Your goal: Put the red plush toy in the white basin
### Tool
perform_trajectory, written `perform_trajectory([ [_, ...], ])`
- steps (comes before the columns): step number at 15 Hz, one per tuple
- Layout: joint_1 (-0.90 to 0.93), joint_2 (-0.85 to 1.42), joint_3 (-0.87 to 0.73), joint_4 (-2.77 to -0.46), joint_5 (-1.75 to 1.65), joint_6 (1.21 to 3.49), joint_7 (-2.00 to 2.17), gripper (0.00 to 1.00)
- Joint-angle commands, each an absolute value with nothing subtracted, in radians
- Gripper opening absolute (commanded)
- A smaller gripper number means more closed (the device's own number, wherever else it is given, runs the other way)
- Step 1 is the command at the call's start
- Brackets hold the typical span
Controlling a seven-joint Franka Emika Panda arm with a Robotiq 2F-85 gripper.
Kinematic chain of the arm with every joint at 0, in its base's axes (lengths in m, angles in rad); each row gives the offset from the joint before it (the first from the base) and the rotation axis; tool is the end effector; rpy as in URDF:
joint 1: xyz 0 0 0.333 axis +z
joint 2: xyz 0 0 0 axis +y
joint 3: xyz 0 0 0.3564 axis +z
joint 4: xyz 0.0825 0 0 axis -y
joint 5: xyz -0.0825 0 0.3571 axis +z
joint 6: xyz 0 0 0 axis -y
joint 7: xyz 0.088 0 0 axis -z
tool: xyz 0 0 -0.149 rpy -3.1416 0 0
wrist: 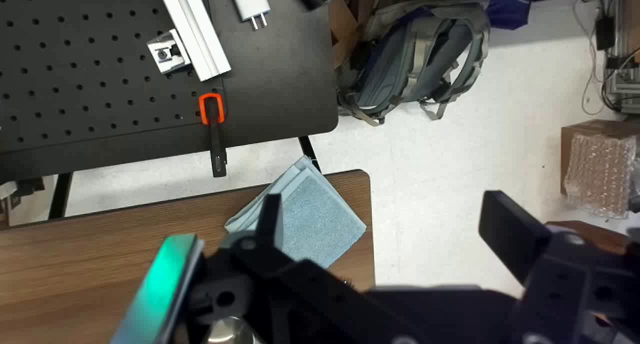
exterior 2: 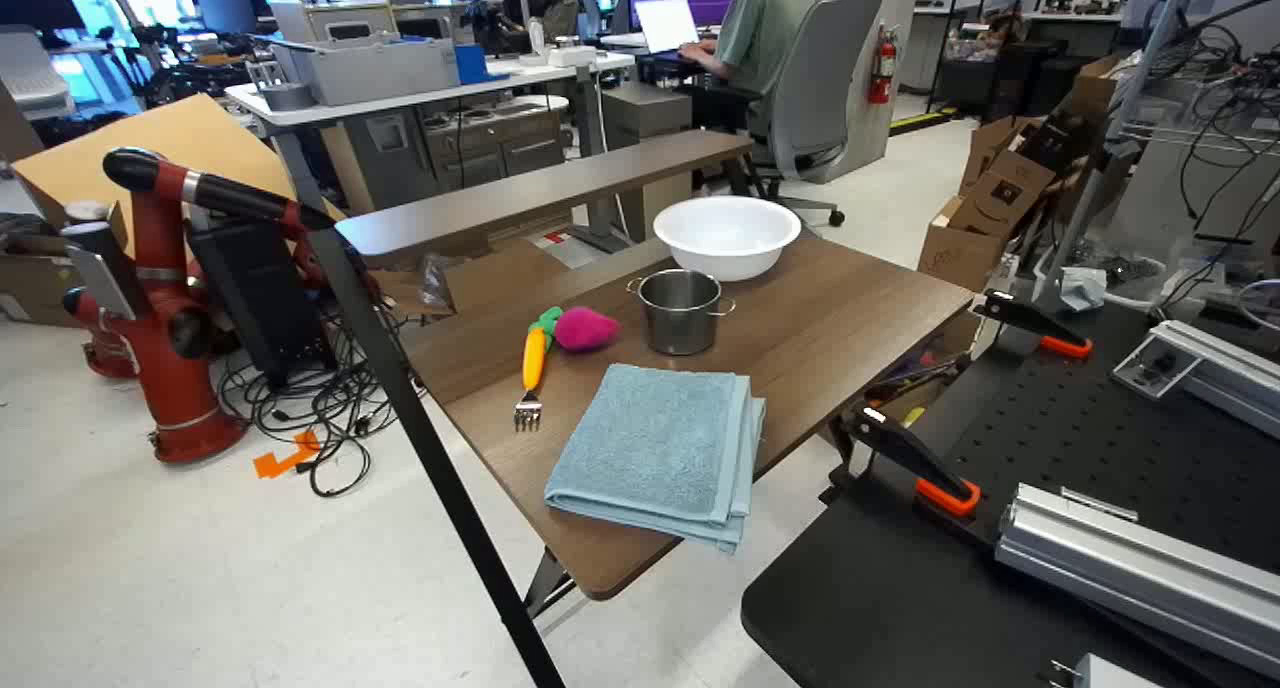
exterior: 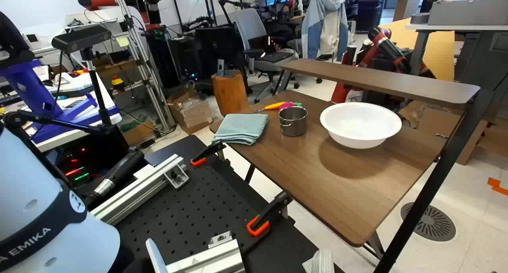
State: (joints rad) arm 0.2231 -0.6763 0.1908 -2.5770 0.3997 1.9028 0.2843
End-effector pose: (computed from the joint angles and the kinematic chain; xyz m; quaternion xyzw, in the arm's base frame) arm 0.2557 0.1654 0.4756 -0.9914 0.0217 0.0410 0.1221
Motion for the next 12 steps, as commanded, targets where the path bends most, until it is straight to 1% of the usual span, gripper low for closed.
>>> perform_trajectory([
  [1,0.209,-0.678,0.201,-2.575,0.406,1.898,0.278,1.0],
  [3,0.207,-0.668,0.201,-2.57,0.41,1.904,0.282,1.0],
  [5,0.199,-0.61,0.203,-2.532,0.404,1.896,0.286,1.0],
  [9,0.193,-0.434,0.213,-2.422,0.406,1.95,0.303,1.0],
  [12,0.194,-0.276,0.213,-2.29,0.401,1.975,0.334,1.0],
])
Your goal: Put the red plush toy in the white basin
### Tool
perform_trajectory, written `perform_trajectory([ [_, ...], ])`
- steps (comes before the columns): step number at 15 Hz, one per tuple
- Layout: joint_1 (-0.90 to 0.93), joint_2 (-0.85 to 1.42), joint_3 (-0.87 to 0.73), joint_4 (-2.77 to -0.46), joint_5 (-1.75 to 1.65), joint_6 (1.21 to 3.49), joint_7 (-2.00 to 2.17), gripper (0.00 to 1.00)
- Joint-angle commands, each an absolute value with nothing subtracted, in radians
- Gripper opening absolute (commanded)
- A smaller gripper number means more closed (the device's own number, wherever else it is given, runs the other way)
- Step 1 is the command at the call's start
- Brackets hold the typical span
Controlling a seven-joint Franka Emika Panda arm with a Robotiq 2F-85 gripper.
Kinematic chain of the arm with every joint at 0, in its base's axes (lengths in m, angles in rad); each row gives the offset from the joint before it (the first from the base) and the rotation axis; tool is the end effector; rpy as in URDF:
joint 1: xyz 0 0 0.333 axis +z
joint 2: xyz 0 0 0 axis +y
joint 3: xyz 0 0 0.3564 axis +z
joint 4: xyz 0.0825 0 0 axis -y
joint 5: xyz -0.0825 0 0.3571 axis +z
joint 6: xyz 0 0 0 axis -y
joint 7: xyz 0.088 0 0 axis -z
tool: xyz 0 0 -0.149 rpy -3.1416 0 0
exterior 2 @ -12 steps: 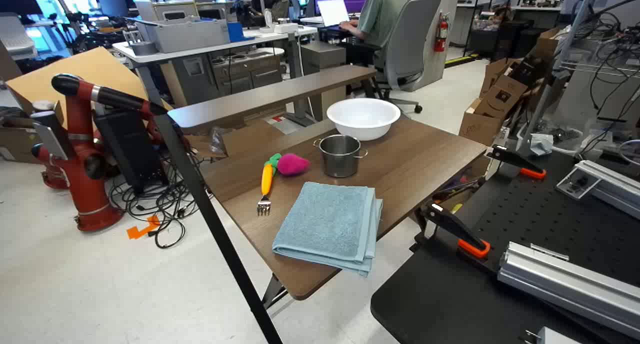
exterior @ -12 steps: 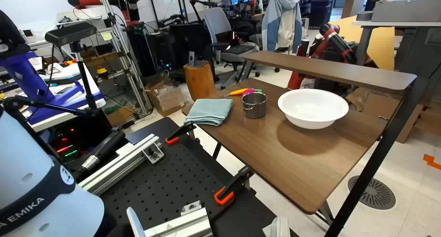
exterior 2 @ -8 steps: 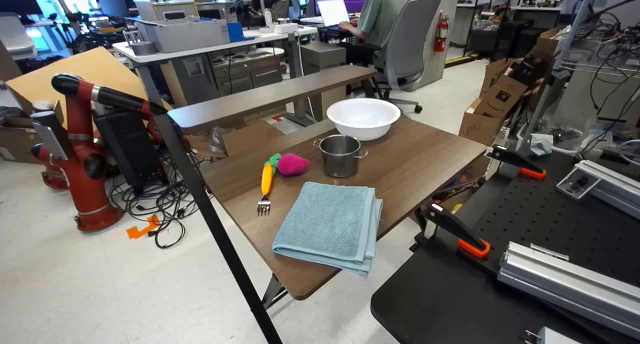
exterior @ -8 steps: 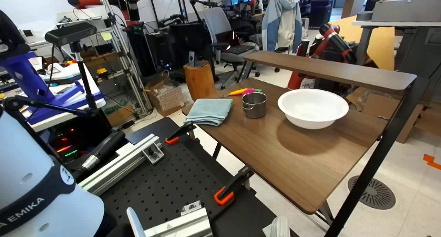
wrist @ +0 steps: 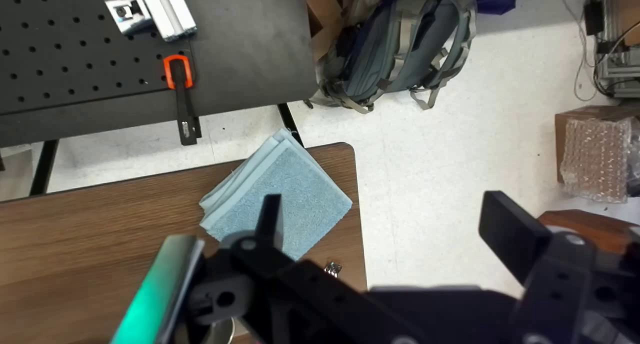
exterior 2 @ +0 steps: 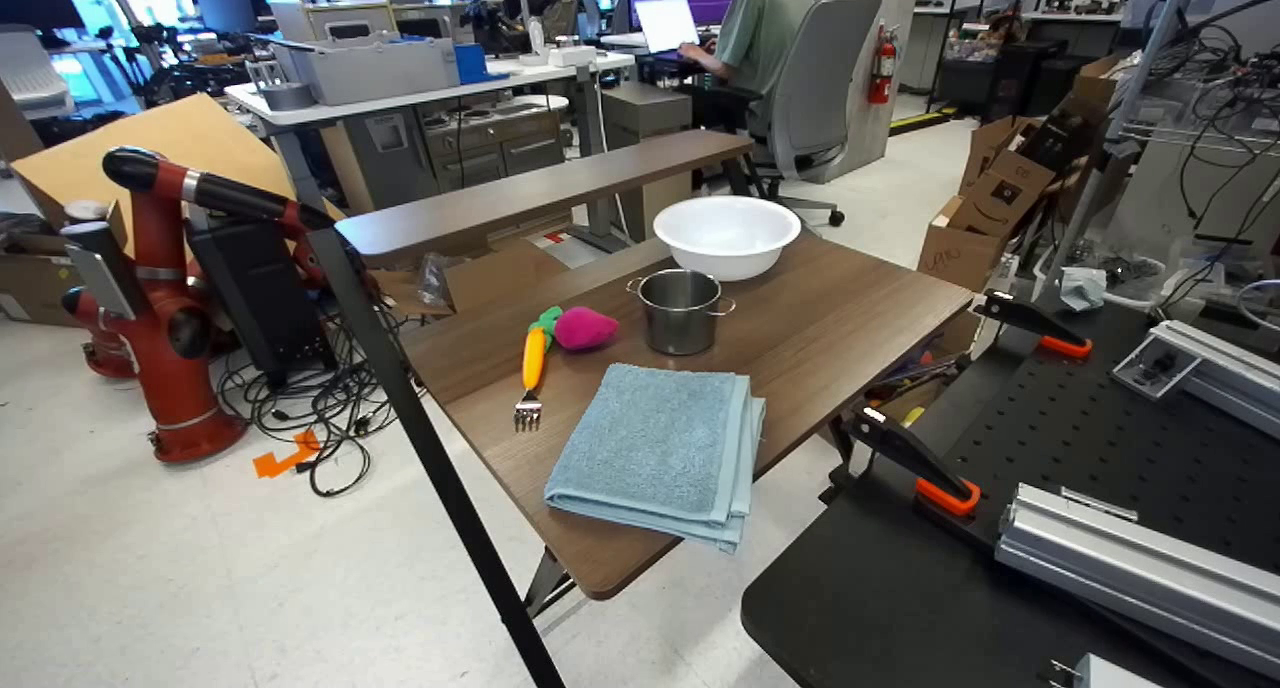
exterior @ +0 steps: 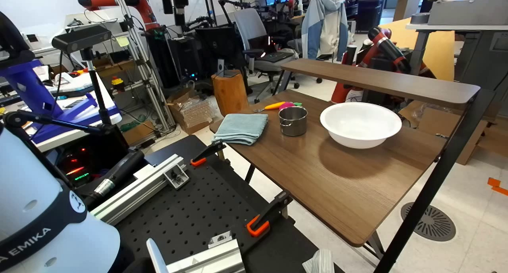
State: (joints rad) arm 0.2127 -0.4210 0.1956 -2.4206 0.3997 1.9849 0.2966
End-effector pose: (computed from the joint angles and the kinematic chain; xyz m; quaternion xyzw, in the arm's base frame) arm 0.3310 0.1911 0.4692 -0.9892 0.0353 0.0548 0.1309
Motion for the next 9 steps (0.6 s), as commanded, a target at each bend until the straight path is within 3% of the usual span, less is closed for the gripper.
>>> perform_trajectory([
  [1,0.195,-0.226,0.213,-2.246,0.4,1.982,0.35,1.0],
  [9,0.224,0.165,0.217,-1.882,0.365,2.051,0.49,1.0],
])
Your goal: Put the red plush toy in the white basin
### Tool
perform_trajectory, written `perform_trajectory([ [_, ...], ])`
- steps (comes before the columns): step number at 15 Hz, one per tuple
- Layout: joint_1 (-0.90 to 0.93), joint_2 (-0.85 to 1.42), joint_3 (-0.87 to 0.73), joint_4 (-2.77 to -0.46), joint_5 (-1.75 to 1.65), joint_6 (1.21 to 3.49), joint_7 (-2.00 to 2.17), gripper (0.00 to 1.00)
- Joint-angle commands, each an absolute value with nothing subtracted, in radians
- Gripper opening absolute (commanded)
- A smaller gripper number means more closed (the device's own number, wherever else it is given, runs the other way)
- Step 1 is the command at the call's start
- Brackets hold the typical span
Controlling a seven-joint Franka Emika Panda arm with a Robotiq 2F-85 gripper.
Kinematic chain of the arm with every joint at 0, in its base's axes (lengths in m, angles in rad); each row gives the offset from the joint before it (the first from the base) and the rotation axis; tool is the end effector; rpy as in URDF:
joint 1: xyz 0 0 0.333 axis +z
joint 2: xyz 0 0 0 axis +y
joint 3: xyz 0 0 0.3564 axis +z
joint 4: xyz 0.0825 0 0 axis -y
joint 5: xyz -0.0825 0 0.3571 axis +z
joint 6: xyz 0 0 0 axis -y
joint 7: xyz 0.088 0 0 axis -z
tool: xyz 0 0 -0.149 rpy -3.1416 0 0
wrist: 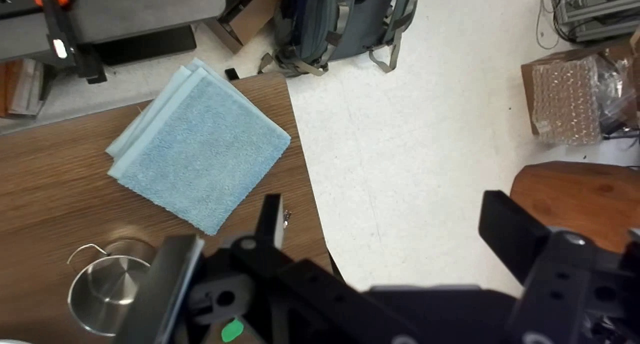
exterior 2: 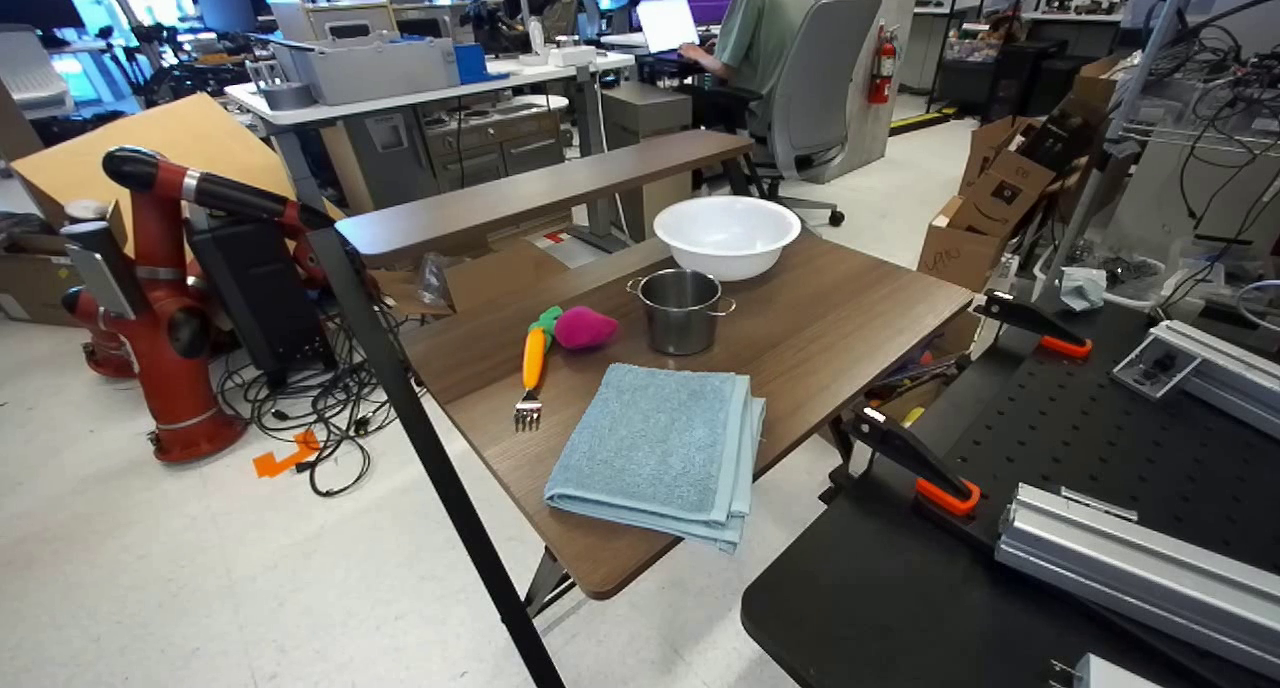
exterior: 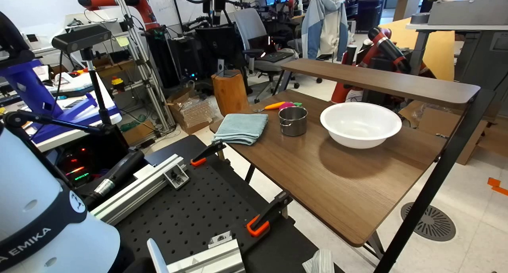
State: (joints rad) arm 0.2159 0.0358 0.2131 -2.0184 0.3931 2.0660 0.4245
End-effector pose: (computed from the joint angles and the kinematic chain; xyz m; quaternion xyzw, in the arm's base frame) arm 0.4796 0.2559 0.4521 -0.9803 0.0896 0.0676 0.1627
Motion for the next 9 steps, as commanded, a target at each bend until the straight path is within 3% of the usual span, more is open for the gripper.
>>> perform_trajectory([
  [1,0.23,0.22,0.213,-1.833,0.362,2.057,0.508,1.0],
  [9,0.26,0.604,0.164,-1.465,0.368,2.049,0.61,1.0],
])
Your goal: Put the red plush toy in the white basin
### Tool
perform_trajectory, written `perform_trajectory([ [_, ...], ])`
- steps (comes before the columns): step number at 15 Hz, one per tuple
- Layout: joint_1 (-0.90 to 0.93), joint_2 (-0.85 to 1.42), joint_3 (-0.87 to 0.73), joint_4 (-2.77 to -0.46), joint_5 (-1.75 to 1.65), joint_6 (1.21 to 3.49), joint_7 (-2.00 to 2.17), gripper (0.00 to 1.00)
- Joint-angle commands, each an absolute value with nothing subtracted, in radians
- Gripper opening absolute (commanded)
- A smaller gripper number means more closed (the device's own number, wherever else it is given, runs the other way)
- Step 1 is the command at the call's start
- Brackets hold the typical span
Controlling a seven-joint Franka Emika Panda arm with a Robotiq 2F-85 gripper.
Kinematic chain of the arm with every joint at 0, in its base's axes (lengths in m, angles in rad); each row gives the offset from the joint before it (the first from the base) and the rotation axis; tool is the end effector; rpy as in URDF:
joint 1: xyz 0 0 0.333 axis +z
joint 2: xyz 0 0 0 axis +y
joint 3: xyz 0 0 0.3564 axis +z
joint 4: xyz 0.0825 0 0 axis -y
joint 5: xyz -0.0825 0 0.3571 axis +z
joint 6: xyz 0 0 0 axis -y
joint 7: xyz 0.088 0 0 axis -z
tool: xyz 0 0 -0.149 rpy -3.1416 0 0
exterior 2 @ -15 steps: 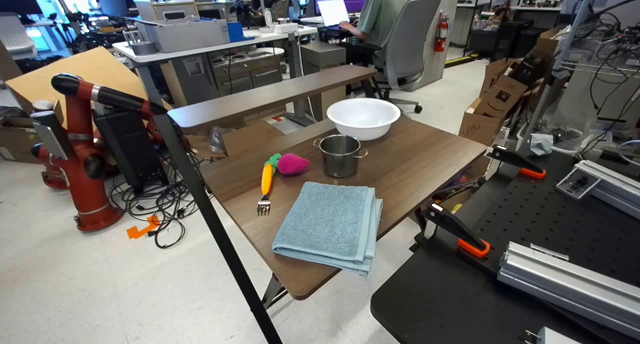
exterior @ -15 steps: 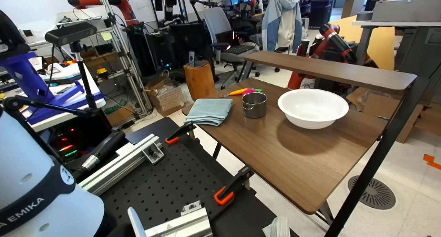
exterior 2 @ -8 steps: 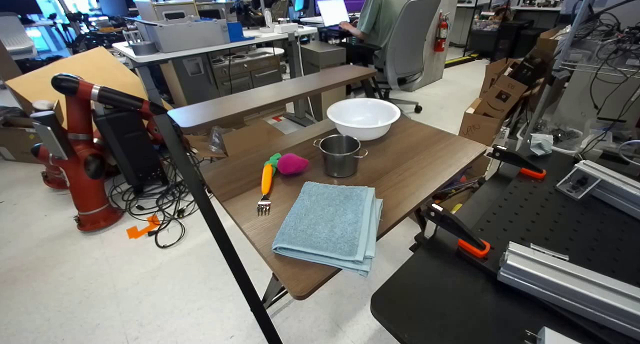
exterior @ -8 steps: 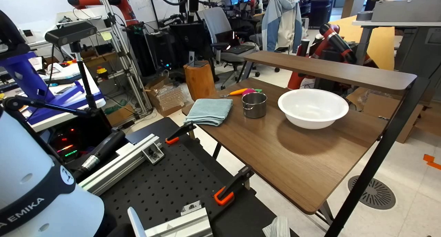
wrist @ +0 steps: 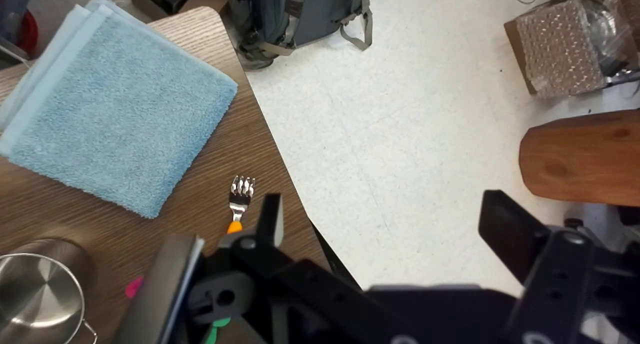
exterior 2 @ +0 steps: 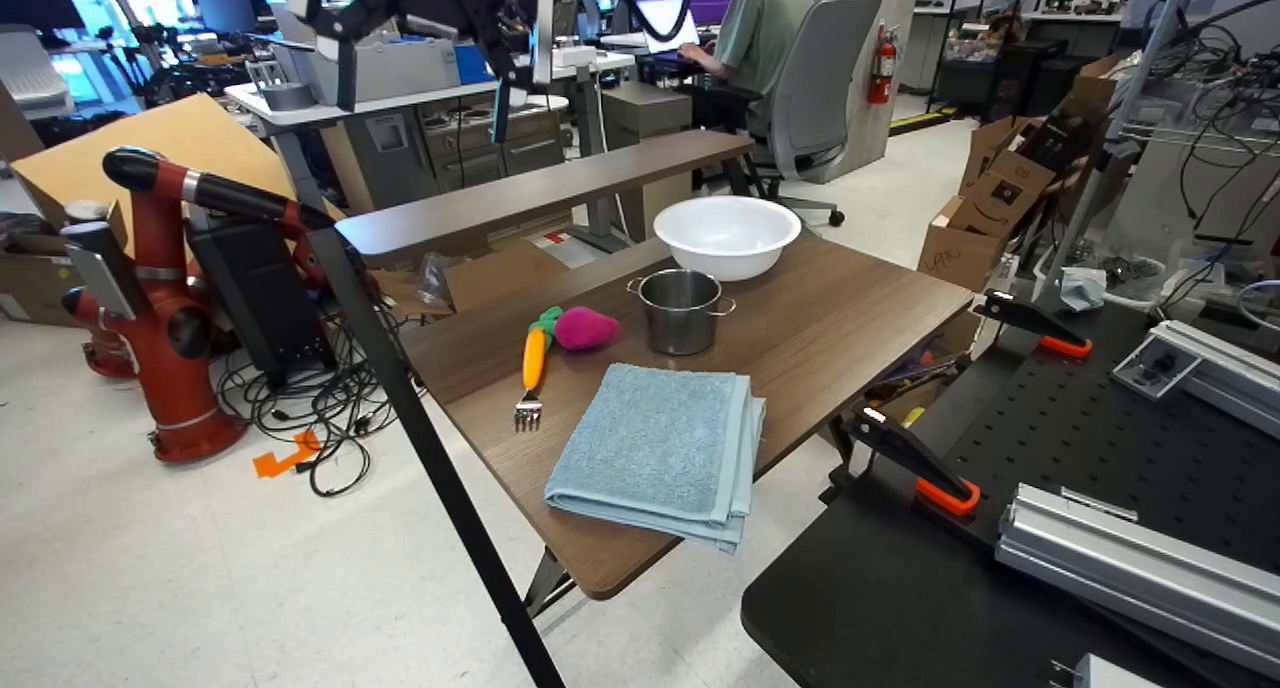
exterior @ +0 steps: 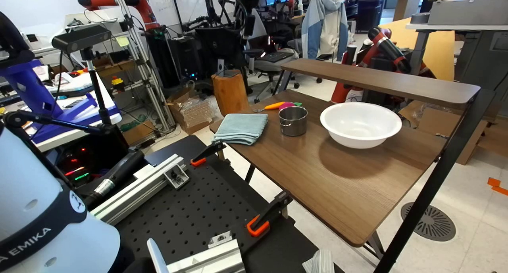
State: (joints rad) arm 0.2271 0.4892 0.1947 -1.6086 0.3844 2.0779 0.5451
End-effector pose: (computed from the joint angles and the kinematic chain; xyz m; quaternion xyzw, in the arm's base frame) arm 0.6133 0.2917 0.3635 -0.9636 0.1640 0.1050 0.1832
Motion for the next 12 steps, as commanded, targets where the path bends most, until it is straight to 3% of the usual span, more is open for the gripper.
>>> perform_trajectory([
  [1,0.262,0.645,0.158,-1.424,0.368,2.045,0.621,1.0],
  [12,0.315,0.819,0.072,-1.288,0.27,2.062,0.841,1.0],
])
